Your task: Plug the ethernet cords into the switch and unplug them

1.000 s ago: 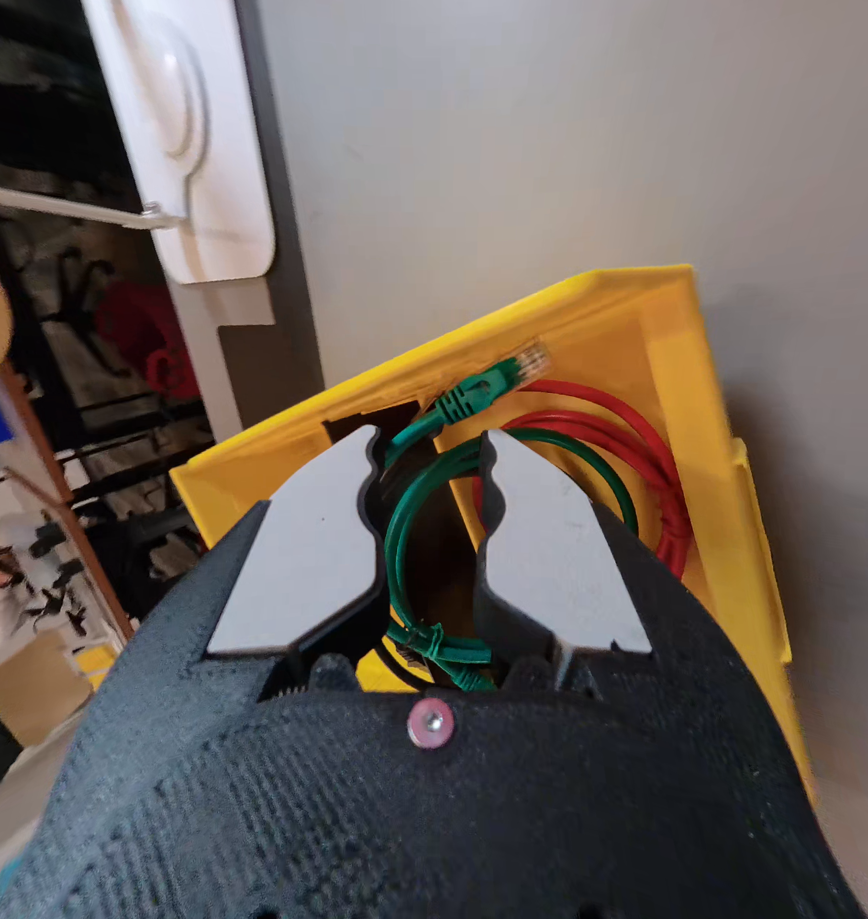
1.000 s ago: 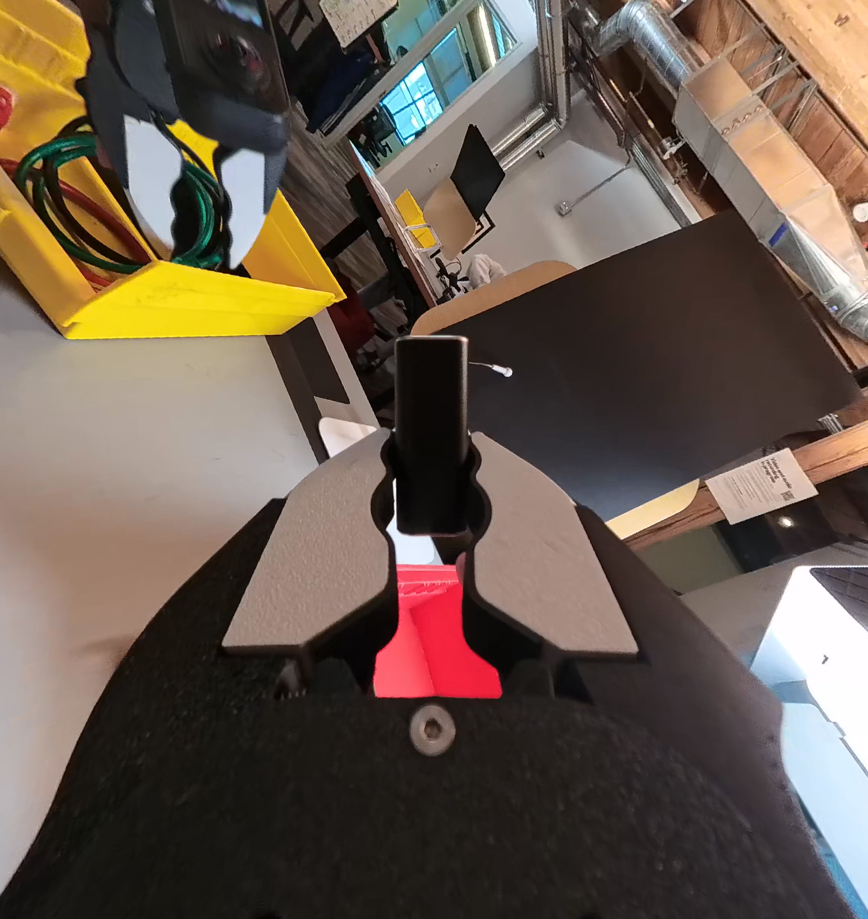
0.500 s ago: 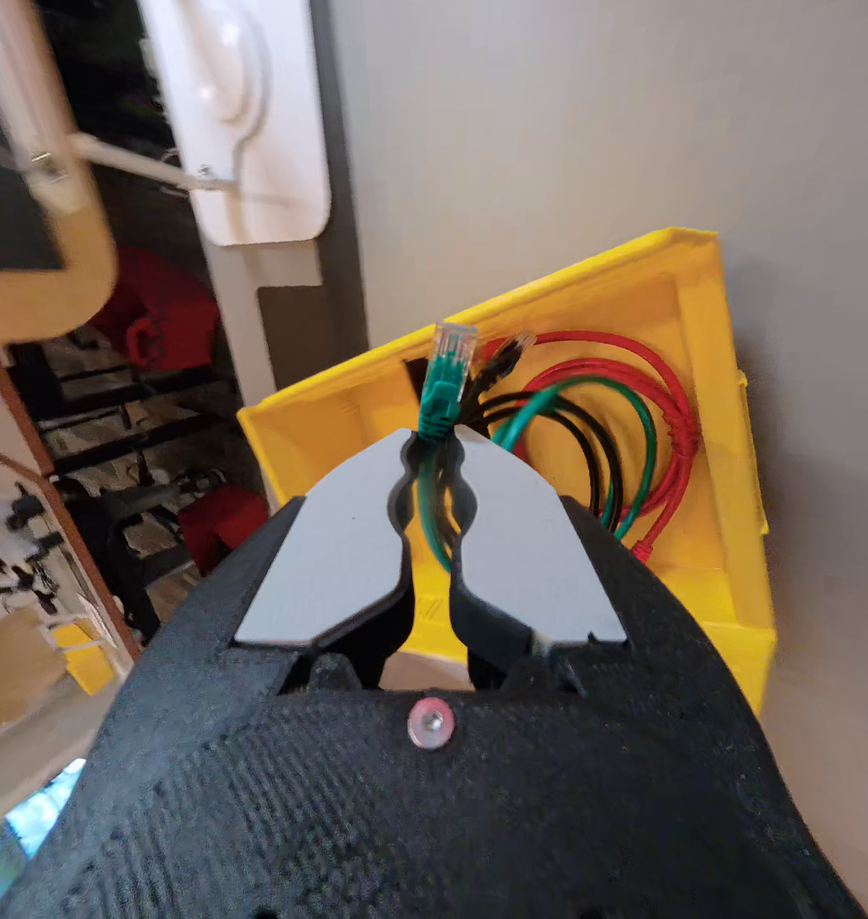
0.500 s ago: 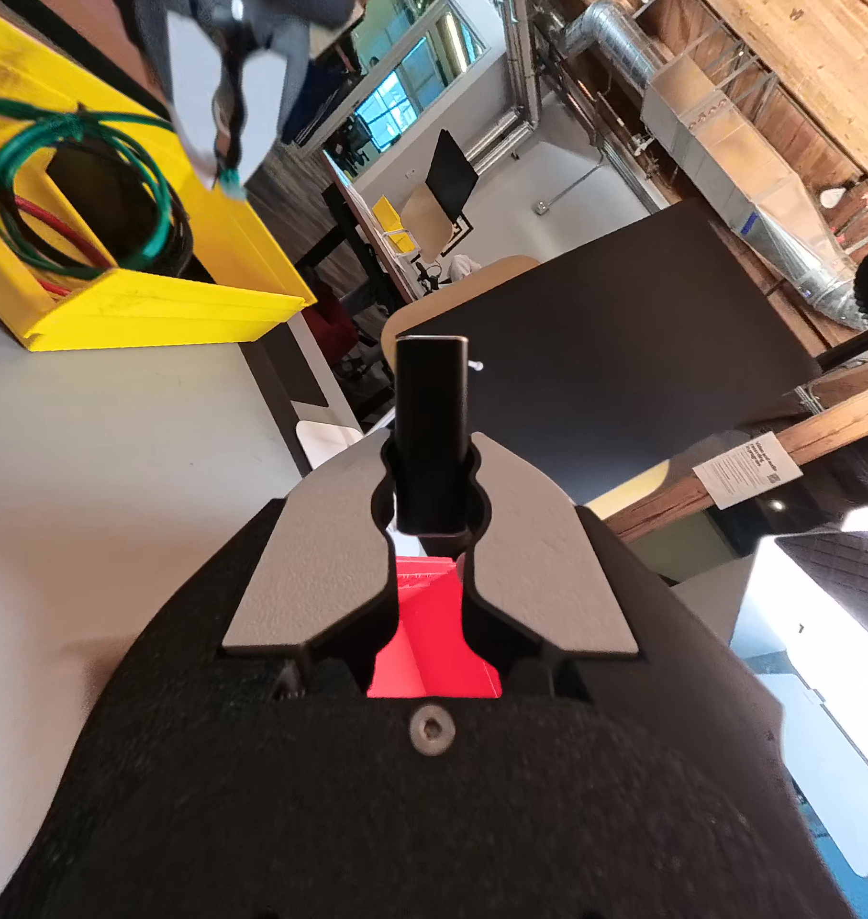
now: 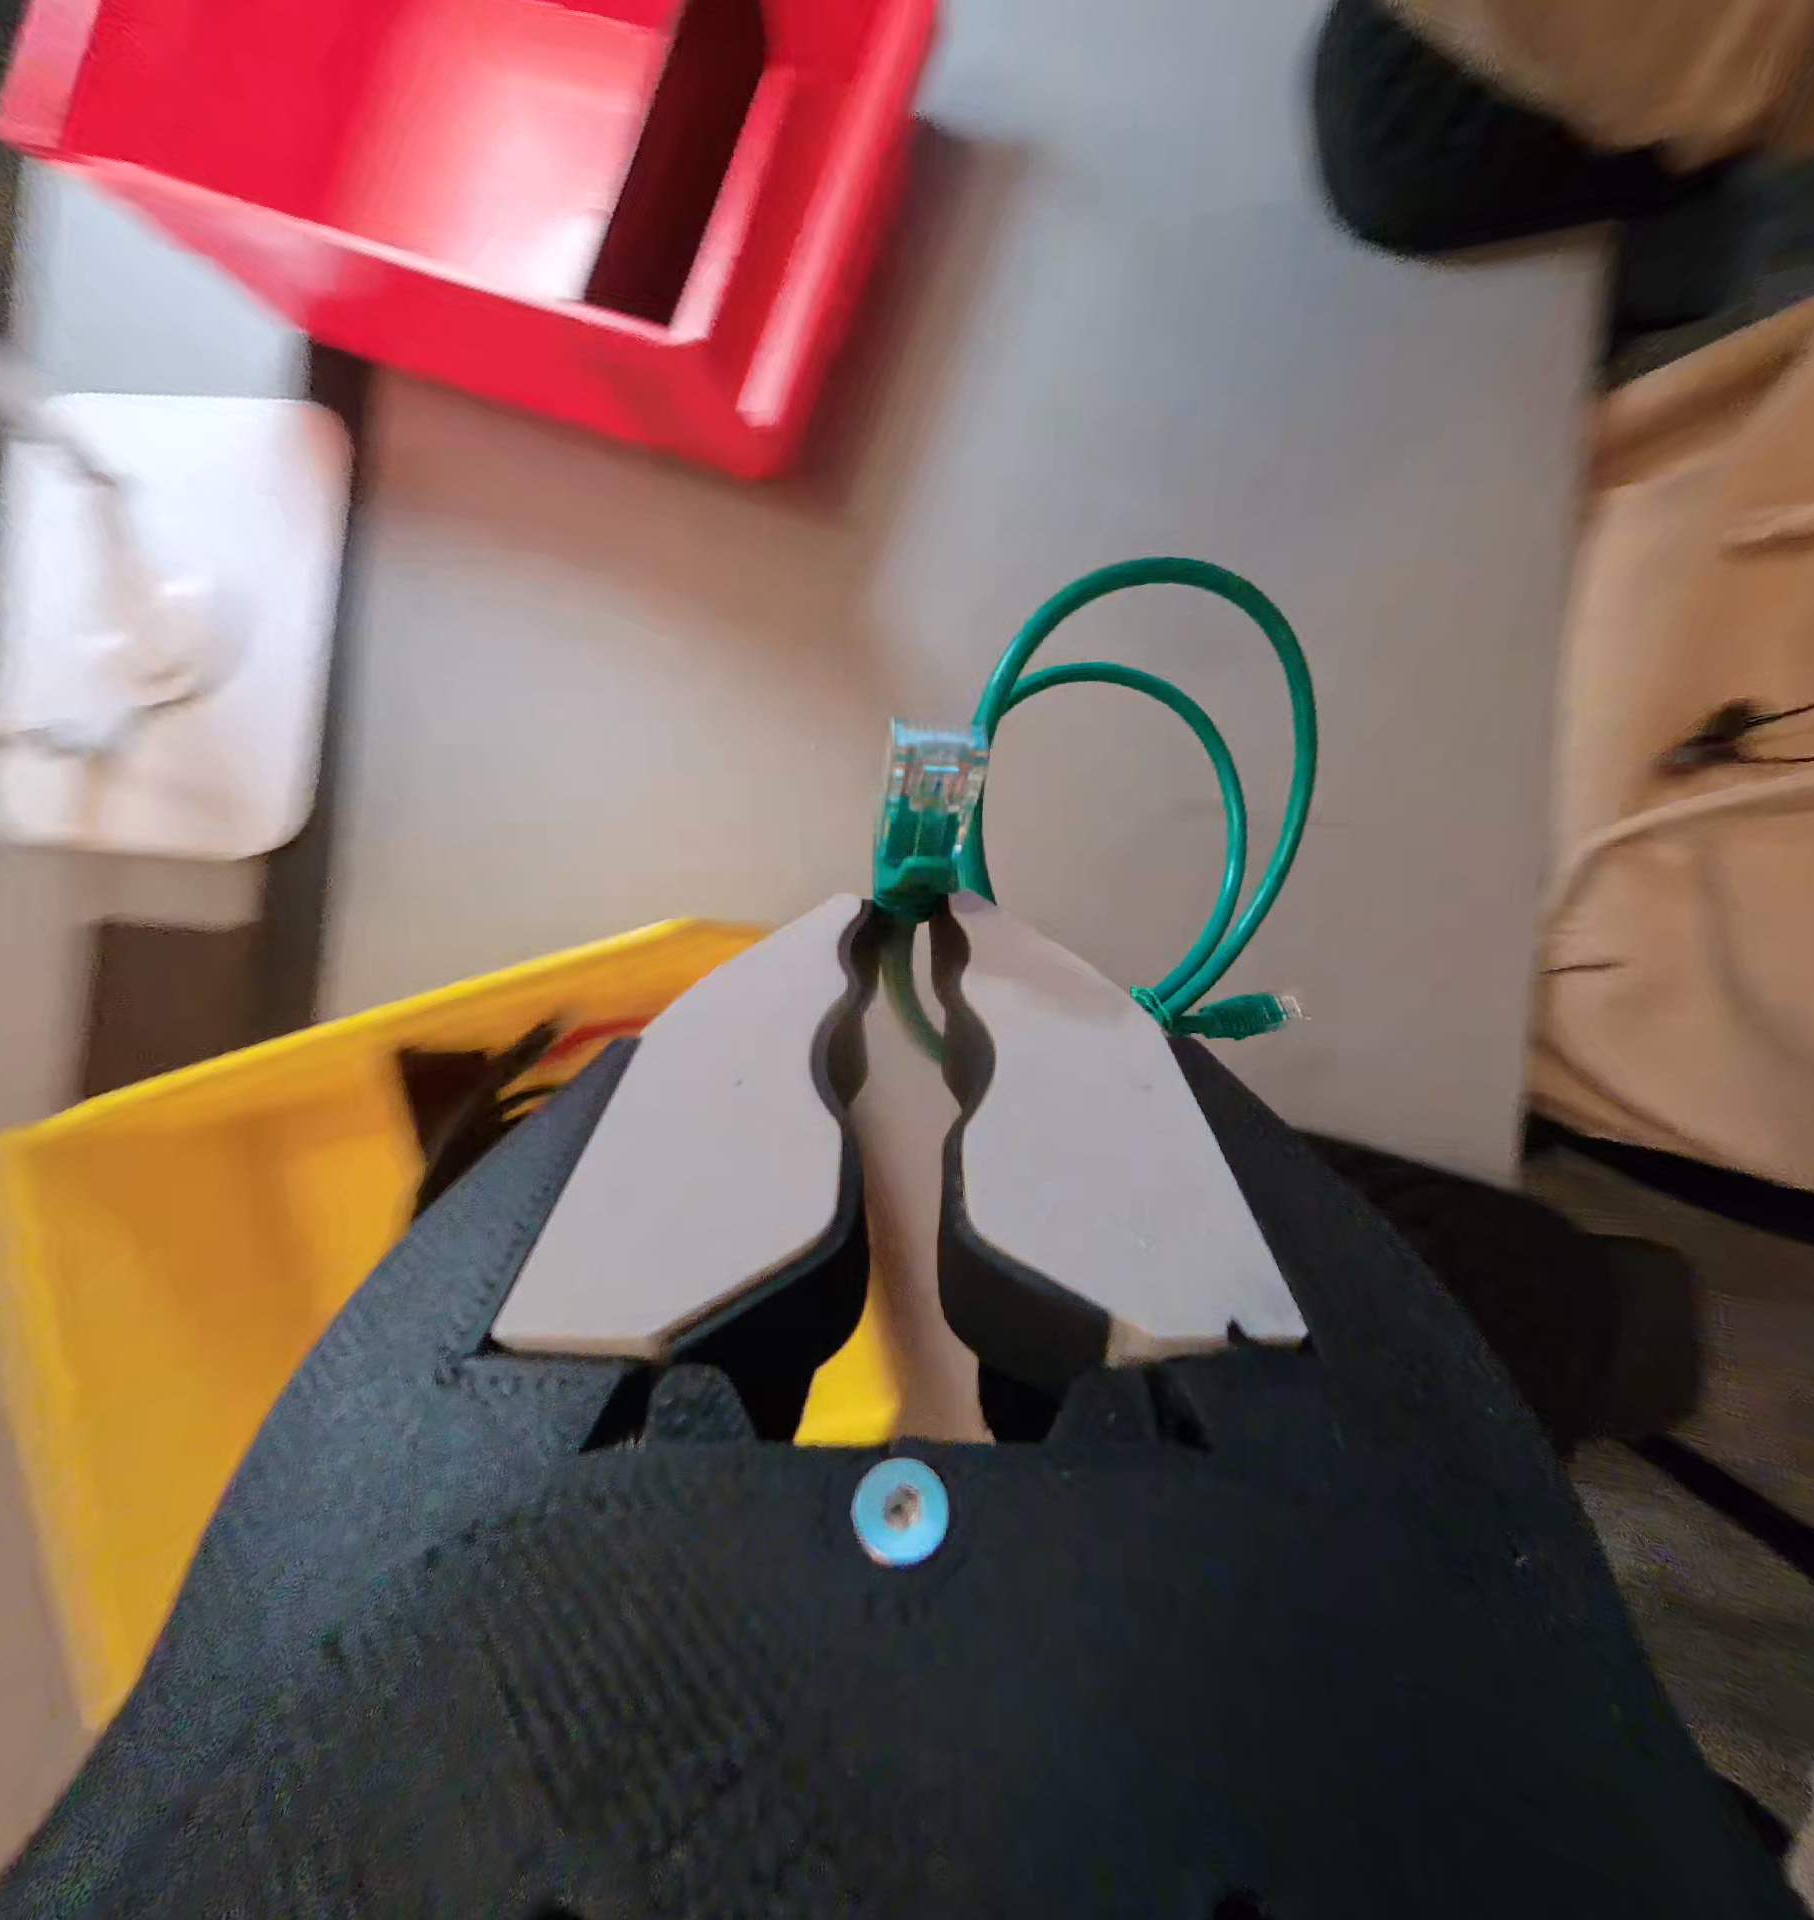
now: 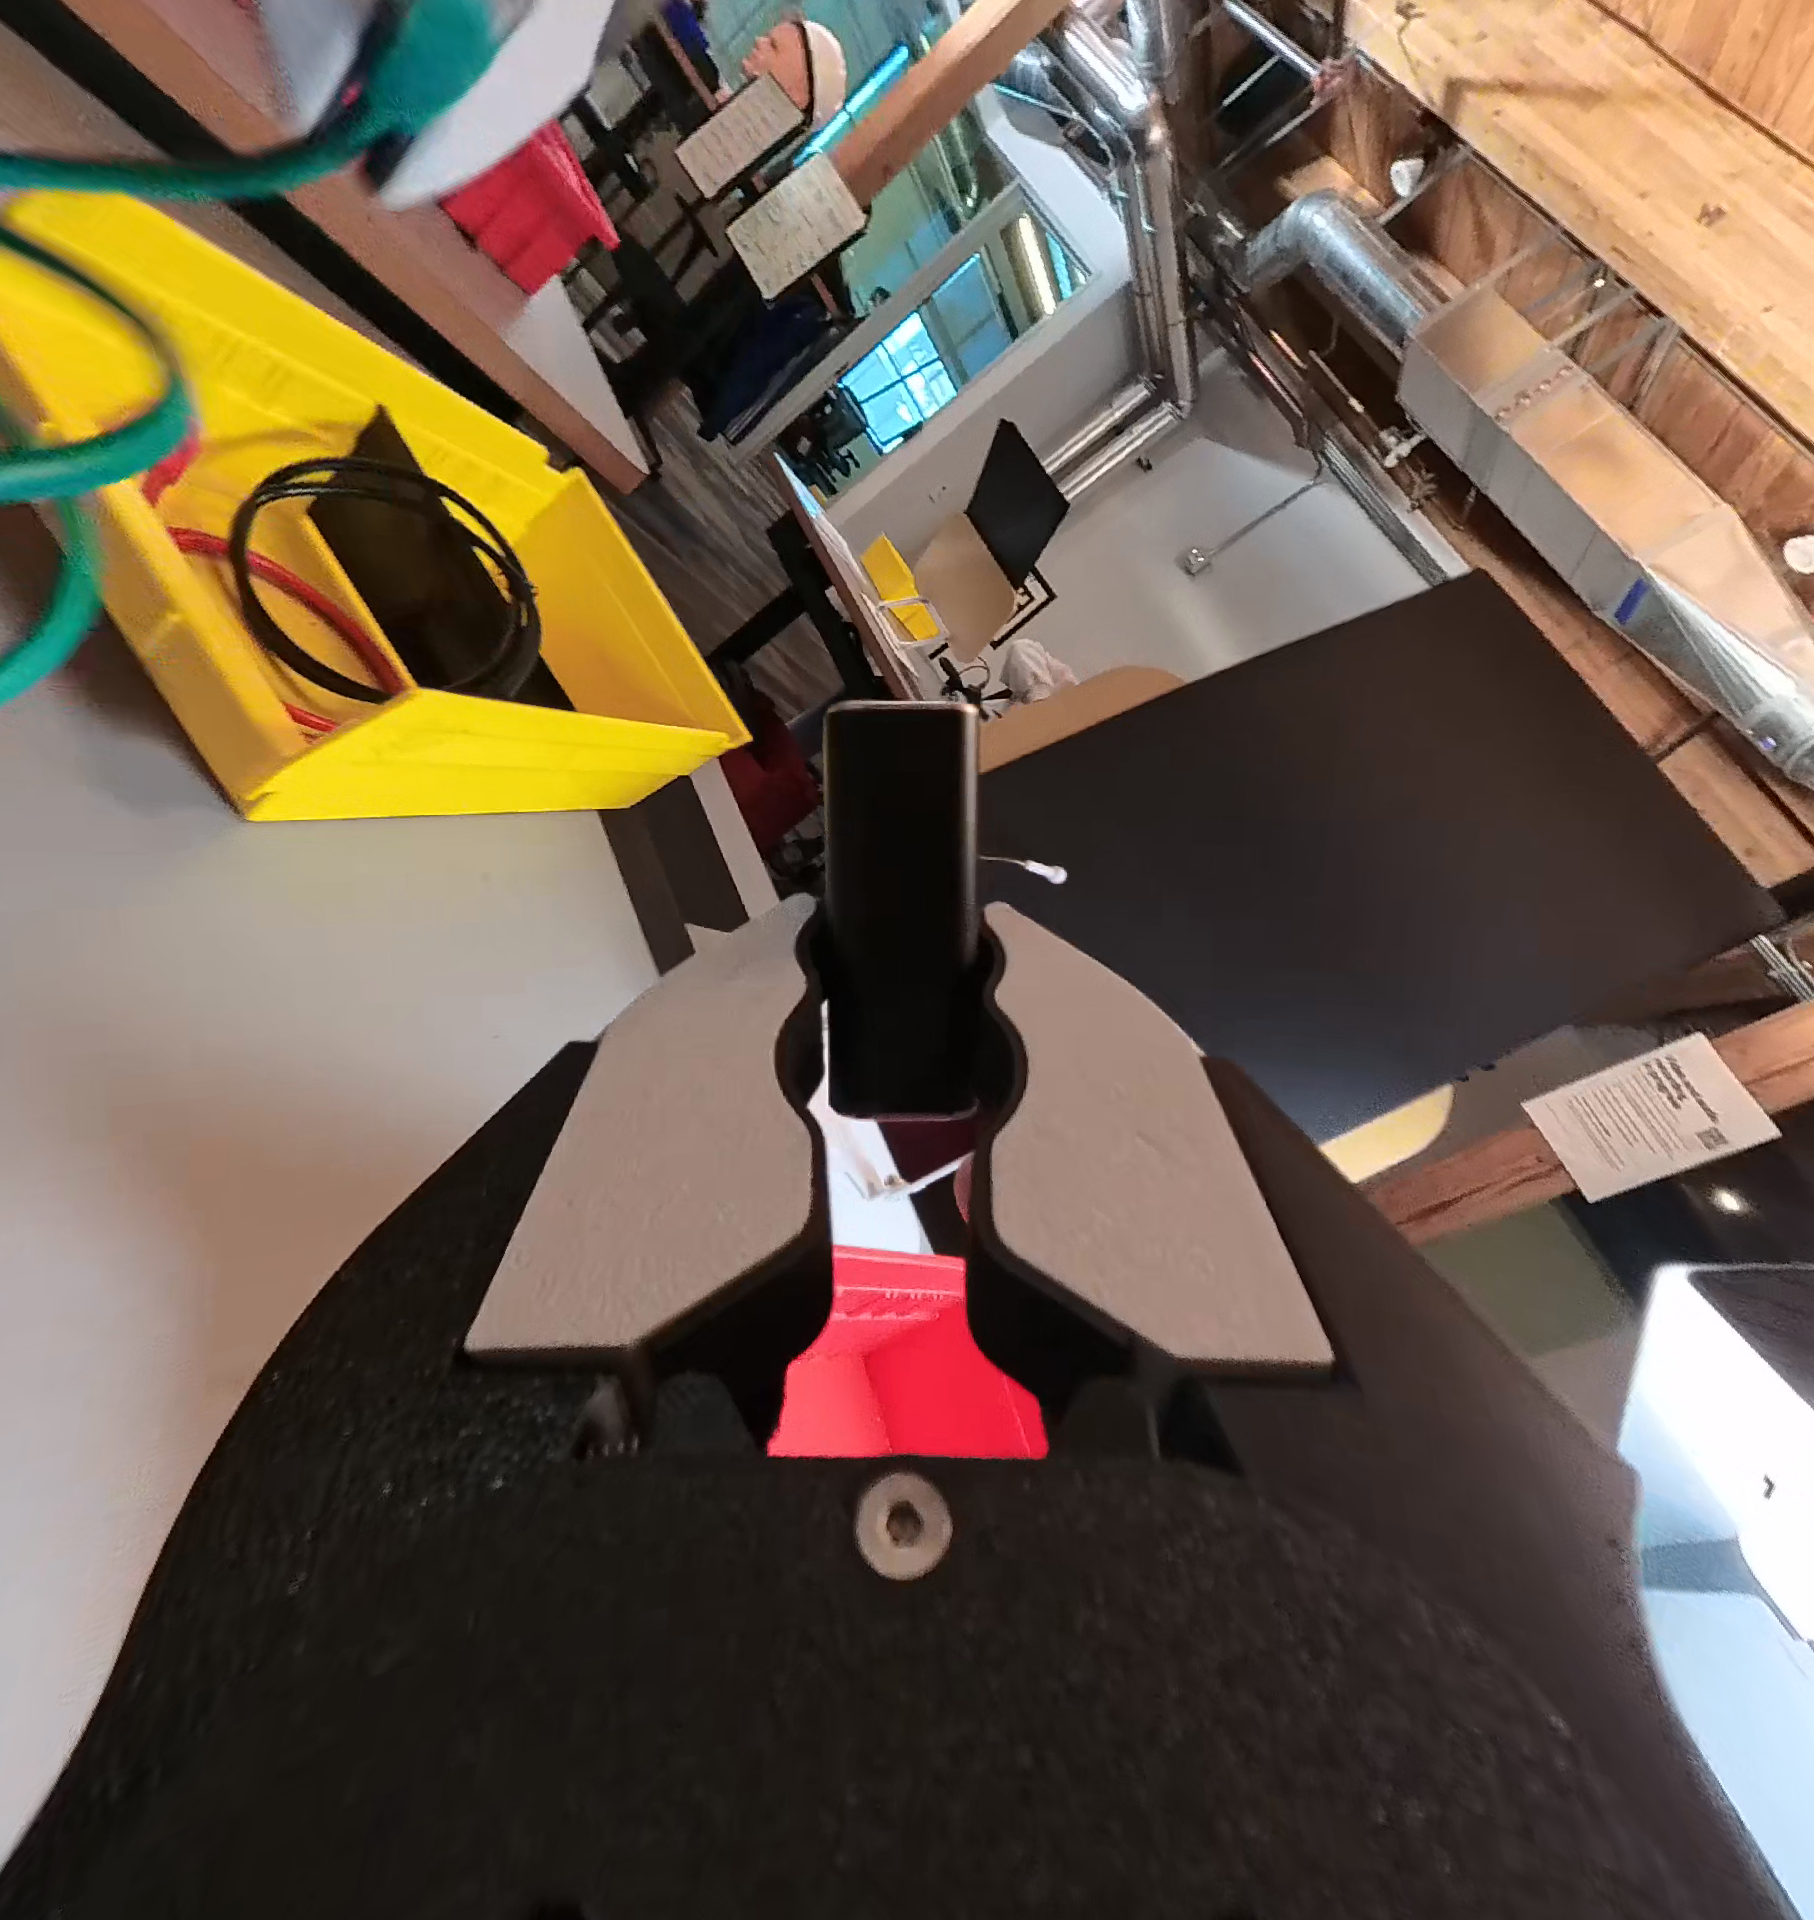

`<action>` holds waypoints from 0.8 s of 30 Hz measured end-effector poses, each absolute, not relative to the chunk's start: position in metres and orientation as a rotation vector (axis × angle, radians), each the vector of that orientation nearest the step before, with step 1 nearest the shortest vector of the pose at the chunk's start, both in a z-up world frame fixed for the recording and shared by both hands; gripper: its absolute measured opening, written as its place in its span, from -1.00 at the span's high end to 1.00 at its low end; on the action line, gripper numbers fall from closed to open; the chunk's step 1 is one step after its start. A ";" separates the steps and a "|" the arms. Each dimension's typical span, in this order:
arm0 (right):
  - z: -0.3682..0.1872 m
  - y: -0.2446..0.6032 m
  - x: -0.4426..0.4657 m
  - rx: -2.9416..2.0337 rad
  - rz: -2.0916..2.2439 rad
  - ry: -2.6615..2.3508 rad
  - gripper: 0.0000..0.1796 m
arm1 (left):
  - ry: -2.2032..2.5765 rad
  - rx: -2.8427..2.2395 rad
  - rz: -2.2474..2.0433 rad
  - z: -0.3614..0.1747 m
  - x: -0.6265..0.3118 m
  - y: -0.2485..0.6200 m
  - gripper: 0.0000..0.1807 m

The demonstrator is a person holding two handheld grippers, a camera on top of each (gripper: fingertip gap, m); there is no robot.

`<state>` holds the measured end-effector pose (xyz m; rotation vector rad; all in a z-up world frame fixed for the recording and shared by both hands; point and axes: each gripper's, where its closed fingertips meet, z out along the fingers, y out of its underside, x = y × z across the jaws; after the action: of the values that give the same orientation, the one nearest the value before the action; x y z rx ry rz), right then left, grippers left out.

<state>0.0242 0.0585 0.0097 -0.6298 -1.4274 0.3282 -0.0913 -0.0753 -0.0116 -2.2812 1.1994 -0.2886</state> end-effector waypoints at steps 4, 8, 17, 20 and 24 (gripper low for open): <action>-0.015 0.053 0.018 -0.623 0.290 -1.506 0.73 | 1.222 -2.302 -0.621 -0.104 -0.039 -0.074 0.89; -0.052 0.047 0.024 -0.610 0.248 -1.593 0.73 | 1.067 -2.242 -0.767 -0.167 -0.006 -0.045 0.90; -0.141 0.040 0.045 -0.559 0.142 -1.737 0.73 | 0.864 -2.098 -0.769 -0.189 0.012 -0.015 0.86; -0.154 0.039 0.045 -0.555 0.134 -1.784 0.73 | 0.846 -2.064 -0.834 -0.191 0.015 -0.015 0.77; -0.164 0.042 0.048 -0.559 0.086 -1.825 0.73 | 0.879 -1.998 -0.939 -0.190 0.020 -0.019 0.71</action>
<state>0.0483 0.0417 -0.1640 -0.5588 -1.8253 0.0860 0.0205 -0.0187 -0.1895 -1.9976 0.8790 -0.9388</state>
